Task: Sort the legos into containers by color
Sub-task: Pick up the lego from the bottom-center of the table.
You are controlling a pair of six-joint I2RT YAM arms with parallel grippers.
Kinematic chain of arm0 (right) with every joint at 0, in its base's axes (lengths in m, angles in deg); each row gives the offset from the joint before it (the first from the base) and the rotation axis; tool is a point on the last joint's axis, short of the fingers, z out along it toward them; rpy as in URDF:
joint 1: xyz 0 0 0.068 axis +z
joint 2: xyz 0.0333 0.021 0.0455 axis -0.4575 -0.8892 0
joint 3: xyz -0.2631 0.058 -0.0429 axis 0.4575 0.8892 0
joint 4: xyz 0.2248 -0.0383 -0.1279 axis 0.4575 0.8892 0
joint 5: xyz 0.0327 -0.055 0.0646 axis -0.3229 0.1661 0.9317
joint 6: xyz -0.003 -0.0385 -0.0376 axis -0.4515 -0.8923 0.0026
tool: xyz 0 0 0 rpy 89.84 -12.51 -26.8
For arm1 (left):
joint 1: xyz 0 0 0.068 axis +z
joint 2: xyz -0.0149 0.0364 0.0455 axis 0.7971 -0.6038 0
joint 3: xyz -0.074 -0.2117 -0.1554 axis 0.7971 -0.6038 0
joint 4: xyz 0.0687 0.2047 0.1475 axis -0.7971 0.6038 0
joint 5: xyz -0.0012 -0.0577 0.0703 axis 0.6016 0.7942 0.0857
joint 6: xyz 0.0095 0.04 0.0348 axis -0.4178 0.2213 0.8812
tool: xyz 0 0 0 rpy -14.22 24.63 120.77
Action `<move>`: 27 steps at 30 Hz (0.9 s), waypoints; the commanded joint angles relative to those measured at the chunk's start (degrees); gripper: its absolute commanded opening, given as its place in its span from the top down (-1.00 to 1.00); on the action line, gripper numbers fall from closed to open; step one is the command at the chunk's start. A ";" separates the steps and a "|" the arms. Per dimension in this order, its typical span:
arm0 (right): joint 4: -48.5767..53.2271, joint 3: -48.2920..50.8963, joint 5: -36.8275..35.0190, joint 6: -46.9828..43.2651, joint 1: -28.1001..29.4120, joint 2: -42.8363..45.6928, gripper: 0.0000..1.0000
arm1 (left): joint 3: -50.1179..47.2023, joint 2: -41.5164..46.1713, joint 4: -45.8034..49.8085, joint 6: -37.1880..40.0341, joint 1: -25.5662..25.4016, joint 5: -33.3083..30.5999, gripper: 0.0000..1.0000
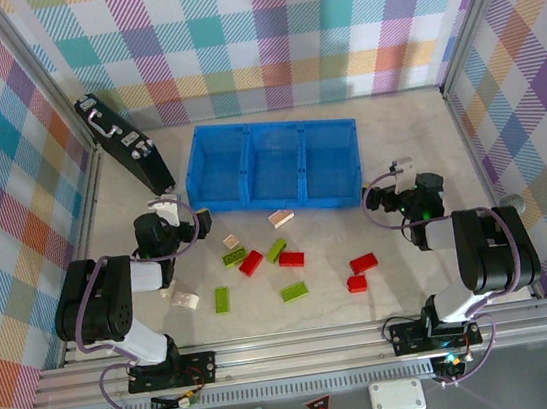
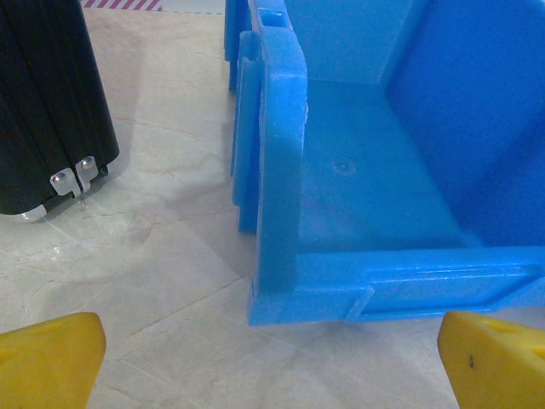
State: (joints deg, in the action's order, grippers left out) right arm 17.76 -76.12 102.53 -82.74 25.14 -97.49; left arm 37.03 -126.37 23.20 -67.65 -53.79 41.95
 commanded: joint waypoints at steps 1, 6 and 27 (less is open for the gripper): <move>-0.11 -0.85 -1.18 1.04 -0.02 0.25 -0.98 | -0.65 -0.06 -1.99 0.96 0.52 1.51 -1.00; -0.39 -0.68 -1.41 0.93 -0.02 0.34 -0.98 | -0.84 0.06 -2.16 0.95 0.50 1.43 -0.99; 15.67 -4.63 -1.11 0.62 0.55 8.77 -0.98 | 3.53 7.75 12.87 -0.36 0.33 -2.56 -0.99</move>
State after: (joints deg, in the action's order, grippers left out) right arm 29.74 -78.96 101.33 -82.13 25.31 -90.65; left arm 38.21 -121.13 30.68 -67.96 -53.79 39.74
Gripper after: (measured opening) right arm 0.990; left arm 0.997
